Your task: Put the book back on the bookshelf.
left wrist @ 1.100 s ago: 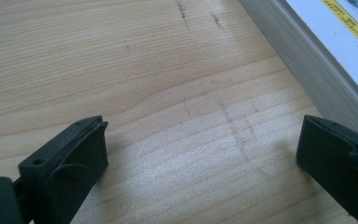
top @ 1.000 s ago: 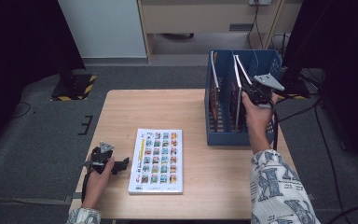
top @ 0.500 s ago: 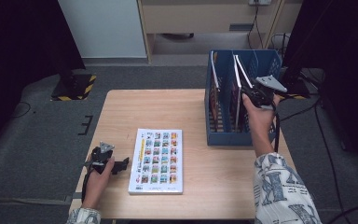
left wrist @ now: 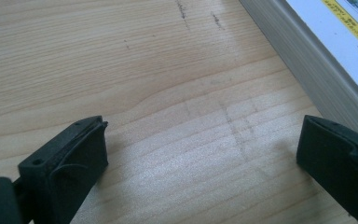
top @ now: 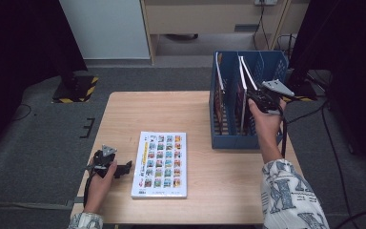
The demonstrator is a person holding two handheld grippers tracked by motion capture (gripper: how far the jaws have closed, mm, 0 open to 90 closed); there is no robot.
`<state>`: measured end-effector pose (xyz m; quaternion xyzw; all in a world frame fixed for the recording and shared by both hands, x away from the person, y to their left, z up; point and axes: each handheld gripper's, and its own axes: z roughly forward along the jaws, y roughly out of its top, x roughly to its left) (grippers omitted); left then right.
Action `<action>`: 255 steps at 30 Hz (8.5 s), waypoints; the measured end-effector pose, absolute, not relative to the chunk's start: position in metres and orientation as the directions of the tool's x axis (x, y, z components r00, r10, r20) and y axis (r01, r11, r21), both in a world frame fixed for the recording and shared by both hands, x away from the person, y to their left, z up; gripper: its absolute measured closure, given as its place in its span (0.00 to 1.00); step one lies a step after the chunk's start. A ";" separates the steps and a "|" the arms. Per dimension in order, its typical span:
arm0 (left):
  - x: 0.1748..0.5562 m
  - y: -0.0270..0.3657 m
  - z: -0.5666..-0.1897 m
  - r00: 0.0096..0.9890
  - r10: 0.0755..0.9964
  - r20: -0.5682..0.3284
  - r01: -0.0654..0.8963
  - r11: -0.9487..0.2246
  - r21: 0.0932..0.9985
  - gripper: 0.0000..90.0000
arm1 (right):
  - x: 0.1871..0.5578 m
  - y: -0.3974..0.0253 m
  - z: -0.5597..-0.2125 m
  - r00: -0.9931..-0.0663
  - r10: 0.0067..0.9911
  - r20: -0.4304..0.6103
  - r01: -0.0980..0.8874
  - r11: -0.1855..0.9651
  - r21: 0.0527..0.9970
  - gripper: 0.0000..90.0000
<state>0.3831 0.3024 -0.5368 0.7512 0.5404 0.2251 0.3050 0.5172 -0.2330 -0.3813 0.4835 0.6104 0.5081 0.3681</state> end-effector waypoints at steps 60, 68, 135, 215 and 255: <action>0.383 0.302 -0.537 0.319 0.948 0.010 0.675 -0.235 0.700 0.01 | 0.483 -0.228 -0.383 -0.268 0.963 0.035 0.219 0.026 0.975 0.70; 0.383 0.301 -0.537 0.319 0.948 0.010 0.675 -0.234 0.700 0.01 | 0.471 -0.232 -0.382 -0.282 0.959 0.040 0.211 0.021 0.977 0.63; 0.382 0.301 -0.537 0.318 0.948 0.008 0.676 -0.233 0.699 0.00 | 0.406 -0.219 -0.413 -0.532 0.846 -0.011 0.287 0.192 0.938 0.09; 0.375 0.260 -0.514 0.471 0.875 -0.110 0.628 -0.245 0.739 0.39 | 0.388 -0.050 -0.521 -0.733 0.667 0.131 0.510 0.413 0.754 0.35; 0.386 0.250 -0.522 0.448 0.865 -0.229 0.701 -0.180 0.690 0.37 | 0.388 -0.045 -0.537 -0.716 0.653 0.247 0.568 0.339 0.750 0.22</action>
